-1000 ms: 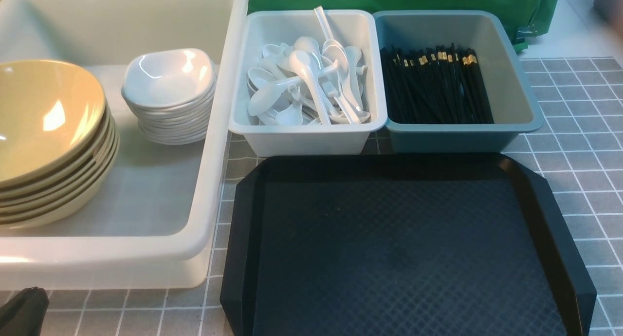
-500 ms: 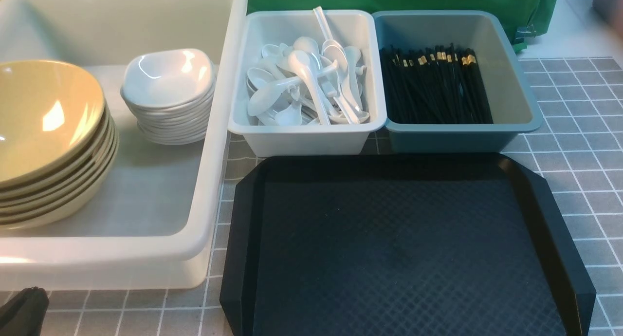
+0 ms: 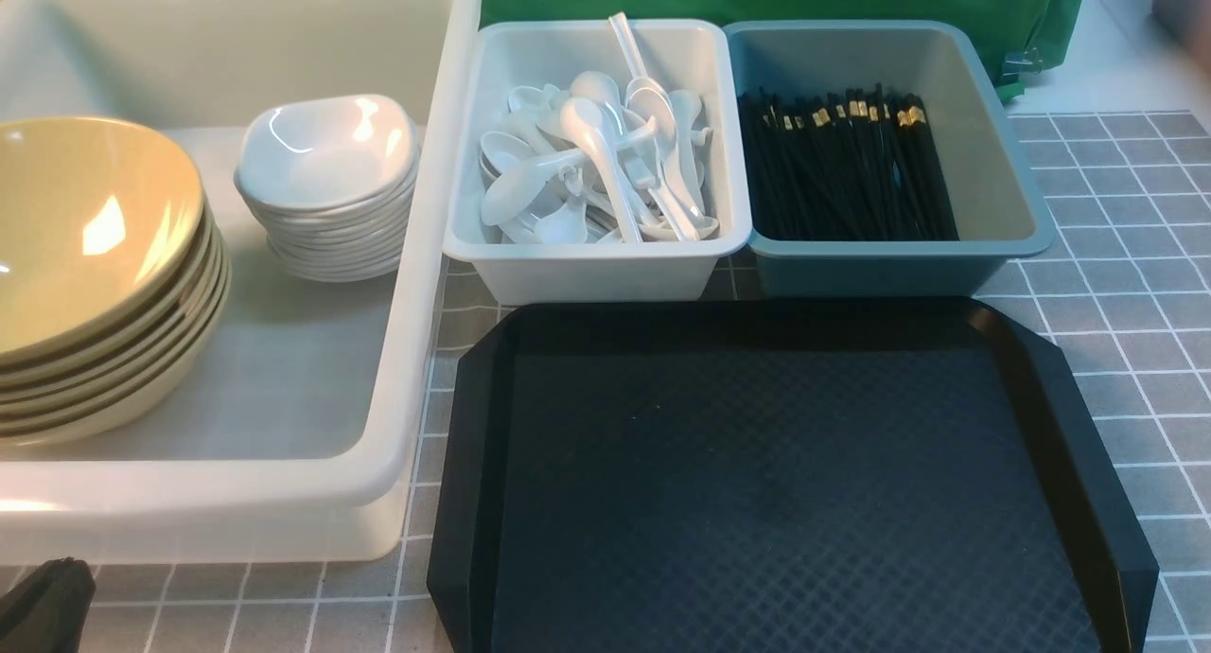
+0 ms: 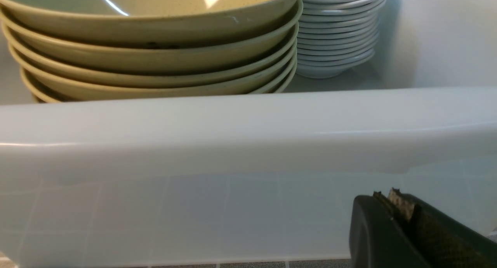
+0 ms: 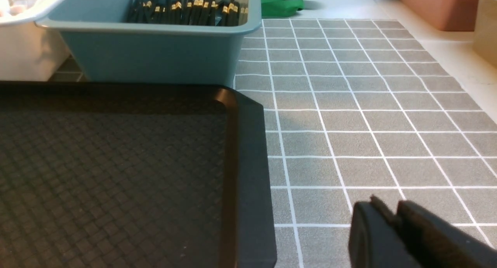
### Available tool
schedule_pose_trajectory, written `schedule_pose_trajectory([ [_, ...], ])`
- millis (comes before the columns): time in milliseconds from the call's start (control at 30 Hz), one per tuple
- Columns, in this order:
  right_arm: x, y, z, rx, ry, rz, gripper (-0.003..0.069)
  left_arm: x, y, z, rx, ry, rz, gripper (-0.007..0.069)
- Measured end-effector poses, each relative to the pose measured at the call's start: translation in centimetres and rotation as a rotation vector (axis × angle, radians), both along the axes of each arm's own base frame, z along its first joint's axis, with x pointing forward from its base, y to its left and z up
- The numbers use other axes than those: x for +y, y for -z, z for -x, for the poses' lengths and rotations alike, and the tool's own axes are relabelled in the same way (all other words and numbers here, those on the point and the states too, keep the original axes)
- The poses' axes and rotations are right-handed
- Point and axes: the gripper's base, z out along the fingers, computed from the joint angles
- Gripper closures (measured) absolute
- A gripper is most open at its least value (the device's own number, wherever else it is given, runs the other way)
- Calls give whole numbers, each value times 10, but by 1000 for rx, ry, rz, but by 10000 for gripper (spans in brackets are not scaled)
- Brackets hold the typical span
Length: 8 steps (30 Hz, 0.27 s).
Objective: On grey table put chopsticks spoon bowls plates into blue grey white boxes.
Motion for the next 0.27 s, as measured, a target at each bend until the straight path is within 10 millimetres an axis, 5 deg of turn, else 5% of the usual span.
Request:
schedule_pose_trajectory([
  [267,0,0,0,0,0,0,530,0,0,0,0,-1,3,636],
])
